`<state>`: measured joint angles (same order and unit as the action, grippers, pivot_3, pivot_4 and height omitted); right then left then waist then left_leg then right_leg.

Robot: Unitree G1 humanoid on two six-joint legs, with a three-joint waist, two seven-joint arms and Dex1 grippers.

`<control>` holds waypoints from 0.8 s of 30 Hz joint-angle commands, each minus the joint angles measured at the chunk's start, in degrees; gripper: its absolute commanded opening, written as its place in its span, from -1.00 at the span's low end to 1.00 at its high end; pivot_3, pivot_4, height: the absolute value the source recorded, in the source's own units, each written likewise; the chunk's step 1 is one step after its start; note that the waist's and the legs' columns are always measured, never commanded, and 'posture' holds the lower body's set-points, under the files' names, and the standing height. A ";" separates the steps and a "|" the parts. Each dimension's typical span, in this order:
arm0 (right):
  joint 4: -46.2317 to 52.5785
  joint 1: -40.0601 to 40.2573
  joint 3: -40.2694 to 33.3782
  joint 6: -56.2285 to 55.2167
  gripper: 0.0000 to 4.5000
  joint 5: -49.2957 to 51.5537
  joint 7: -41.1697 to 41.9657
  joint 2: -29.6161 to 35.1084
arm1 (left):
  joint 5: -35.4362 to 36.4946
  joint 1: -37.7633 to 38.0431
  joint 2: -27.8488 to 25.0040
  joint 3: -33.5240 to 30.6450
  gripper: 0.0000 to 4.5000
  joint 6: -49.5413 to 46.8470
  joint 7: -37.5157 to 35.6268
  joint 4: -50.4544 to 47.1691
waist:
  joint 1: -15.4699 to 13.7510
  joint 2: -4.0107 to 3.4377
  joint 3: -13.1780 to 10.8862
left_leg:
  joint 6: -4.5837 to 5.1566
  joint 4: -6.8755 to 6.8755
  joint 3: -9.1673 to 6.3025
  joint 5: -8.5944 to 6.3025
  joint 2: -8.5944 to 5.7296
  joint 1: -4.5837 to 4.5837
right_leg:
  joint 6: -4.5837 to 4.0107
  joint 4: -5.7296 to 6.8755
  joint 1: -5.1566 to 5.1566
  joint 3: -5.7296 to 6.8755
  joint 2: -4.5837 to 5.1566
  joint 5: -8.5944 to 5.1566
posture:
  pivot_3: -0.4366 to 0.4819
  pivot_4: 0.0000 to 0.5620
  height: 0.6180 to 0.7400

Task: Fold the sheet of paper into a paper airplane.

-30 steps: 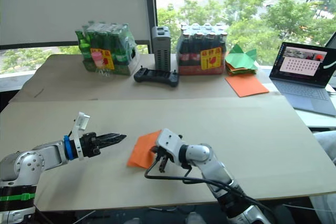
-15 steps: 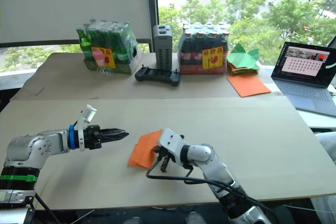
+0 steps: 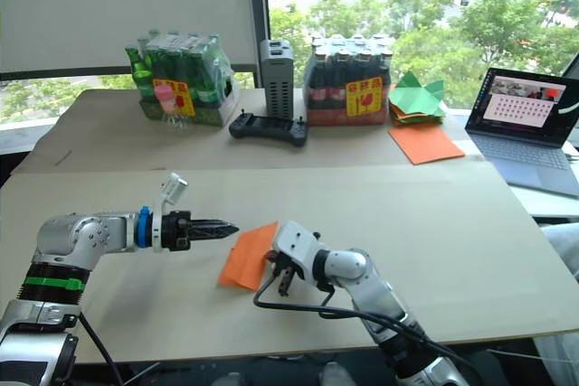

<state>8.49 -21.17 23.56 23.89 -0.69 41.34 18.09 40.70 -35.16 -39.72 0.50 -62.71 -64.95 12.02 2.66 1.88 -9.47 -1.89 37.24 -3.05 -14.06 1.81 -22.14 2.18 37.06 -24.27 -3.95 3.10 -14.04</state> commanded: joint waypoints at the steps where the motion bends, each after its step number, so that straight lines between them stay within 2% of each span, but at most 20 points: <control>1: 2.78 0.26 -1.17 0.42 -1.00 0.74 -0.29 0.21 | 0.05 -1.67 0.33 0.18 0.28 0.03 -1.28 0.22 | -0.04 0.00 0.00 | 0.00 0.01 0.00 0.00 0.00 -0.01 | 0.00 0.00 0.00 0.00 0.00 0.00 | -0.05 -0.47 1.00; 18: 3.26 0.37 -1.32 1.05 -1.00 0.83 -0.55 0.75 | -3.36 -3.48 1.93 4.22 0.28 1.57 -3.13 3.86 | -0.01 0.00 0.00 | 0.00 0.09 0.00 0.00 0.00 -0.03 | 0.00 0.04 0.00 0.00 0.00 0.00 | -0.05 -0.47 1.00; 24: 3.38 0.38 -1.16 1.27 -1.00 0.78 -0.43 0.85 | -4.54 -4.75 4.66 4.36 0.28 1.87 -2.01 6.02 | -0.09 0.00 0.00 | 0.00 0.18 -0.01 0.00 -0.01 -0.08 | 0.00 0.05 0.01 0.01 0.00 0.00 | -0.05 -0.47 1.00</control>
<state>9.44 -20.77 23.46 25.31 -0.68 41.00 18.83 36.36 -38.27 -35.19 5.20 -61.85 -66.90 18.21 2.57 1.89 -9.47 -1.88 37.45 -3.07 -14.06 1.79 -22.23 2.18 37.12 -24.26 -3.94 3.10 -14.04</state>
